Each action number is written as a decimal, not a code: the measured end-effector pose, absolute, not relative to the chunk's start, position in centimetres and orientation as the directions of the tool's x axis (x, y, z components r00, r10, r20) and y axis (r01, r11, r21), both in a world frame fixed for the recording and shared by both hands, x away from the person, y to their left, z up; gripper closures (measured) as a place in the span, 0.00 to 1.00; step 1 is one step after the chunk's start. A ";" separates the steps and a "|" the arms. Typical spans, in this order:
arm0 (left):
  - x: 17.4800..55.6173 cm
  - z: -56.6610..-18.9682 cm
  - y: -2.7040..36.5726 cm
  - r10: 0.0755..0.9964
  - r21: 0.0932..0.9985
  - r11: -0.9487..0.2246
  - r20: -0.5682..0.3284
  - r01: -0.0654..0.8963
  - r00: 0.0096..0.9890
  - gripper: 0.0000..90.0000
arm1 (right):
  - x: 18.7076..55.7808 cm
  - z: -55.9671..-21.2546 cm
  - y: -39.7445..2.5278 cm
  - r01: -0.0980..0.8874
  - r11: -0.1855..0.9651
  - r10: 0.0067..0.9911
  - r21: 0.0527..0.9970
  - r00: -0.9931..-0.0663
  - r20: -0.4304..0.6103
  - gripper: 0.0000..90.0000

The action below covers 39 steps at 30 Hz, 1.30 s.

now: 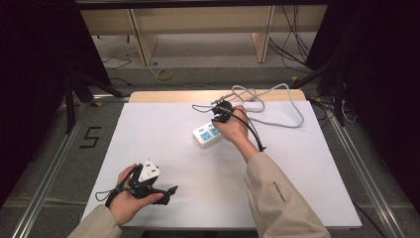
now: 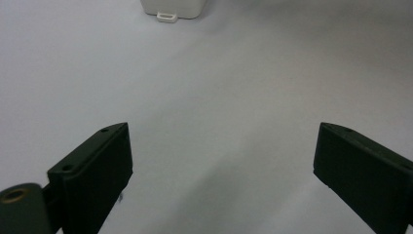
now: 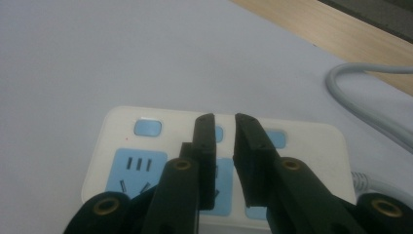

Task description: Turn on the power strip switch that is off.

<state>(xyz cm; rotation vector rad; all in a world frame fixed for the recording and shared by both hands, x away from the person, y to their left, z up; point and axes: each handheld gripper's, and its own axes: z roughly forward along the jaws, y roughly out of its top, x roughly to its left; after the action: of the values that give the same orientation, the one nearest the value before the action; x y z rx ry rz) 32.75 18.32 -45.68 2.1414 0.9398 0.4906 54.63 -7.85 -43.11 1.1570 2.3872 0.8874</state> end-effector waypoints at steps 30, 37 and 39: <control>32.7 -45.8 18.3 0.746 0.742 -0.478 0.060 0.470 0.663 0.08 | 50.1 -42.7 -14.4 0.592 0.422 0.813 0.687 -0.582 0.002 0.65; 32.6 -45.9 18.2 0.741 0.739 -0.485 0.062 0.468 0.669 0.08 | 48.5 -42.3 -16.1 0.598 0.412 0.805 0.688 -0.592 0.033 0.63; 32.6 -45.9 18.2 0.741 0.740 -0.484 0.062 0.468 0.669 0.08 | 47.9 -42.2 -16.6 0.595 0.409 0.804 0.691 -0.593 0.035 0.62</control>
<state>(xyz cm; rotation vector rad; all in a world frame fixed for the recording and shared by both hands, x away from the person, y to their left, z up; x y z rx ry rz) 32.64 18.19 -45.86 2.1667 0.9282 0.4909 47.90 -16.62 -42.22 1.2158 2.3662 0.9745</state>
